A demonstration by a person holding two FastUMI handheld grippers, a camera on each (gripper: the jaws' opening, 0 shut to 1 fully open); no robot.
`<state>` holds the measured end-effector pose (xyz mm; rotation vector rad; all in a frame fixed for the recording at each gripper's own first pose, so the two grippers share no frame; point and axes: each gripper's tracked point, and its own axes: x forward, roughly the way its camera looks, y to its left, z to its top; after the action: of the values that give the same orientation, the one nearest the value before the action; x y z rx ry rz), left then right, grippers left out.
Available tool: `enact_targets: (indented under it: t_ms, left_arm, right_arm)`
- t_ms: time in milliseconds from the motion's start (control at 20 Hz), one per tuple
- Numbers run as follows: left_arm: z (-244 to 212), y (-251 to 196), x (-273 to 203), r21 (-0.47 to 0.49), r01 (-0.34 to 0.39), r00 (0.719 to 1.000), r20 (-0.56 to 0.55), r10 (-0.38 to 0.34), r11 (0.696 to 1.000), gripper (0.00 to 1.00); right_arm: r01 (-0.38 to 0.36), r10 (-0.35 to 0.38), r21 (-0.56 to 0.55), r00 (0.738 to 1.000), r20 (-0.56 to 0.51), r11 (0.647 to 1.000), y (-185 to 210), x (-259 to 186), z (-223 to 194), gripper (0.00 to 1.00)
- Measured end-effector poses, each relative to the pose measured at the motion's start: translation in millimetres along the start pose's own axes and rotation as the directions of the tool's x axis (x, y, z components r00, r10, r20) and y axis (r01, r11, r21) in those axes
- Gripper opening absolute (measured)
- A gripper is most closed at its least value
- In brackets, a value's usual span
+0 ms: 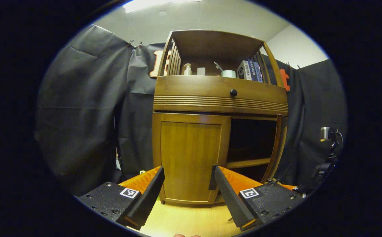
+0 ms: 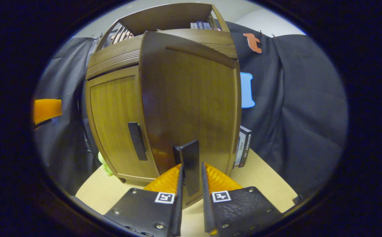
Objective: Open the right door of the double-door shoe cabinet with the right hand, and open the left door with the left hand.
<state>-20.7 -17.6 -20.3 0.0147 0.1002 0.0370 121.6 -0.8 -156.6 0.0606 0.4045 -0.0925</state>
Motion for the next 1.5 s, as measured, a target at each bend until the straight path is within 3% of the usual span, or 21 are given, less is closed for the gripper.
enact_targets:
  t_ms: [550, 600, 650, 900, 1150, 1250, 1500]
  left_arm:
    - [-11, -22, 11, -0.037, 0.077, 0.997, -0.025, -0.078, 0.996, 0.92]
    - [-11, -25, 12, -0.037, 0.086, 0.996, -0.024, -0.087, 0.996, 0.92]
    - [-11, -28, 13, -0.037, 0.096, 0.995, -0.025, -0.096, 0.995, 0.92]
    - [-18, -48, 17, -0.043, 0.148, 0.988, -0.038, -0.150, 0.988, 0.92]
    - [-25, -64, 28, -0.015, 0.190, 0.981, -0.040, -0.190, 0.982, 0.96]
    - [-31, -67, 37, -0.010, 0.199, 0.979, -0.044, -0.200, 0.980, 0.92]
    - [-55, -74, 67, -0.001, 0.200, 0.976, -0.090, -0.199, 0.980, 0.96]
  right_arm:
    - [0.124, -0.124, 0.013, 0.992, -0.018, 0.992, -56, -42, -6, 0.27]
    - [0.139, -0.139, 0.018, 0.990, -0.015, 0.990, -63, -45, -6, 0.10]
    - [0.164, -0.164, 0.008, 0.986, -0.021, 0.986, -75, -38, -10, 0.07]
    - [0.248, -0.248, 0.023, 0.969, -0.020, 0.968, -112, -44, -10, 0.09]
    - [0.304, -0.304, 0.038, 0.953, -0.012, 0.952, -140, -56, -6, 0.03]
    - [0.323, -0.323, 0.031, 0.946, 0.000, 0.946, -150, -60, -3, 0.03]
    - [0.345, -0.346, 0.021, 0.938, 0.021, 0.938, -168, -65, 4, 0.03]
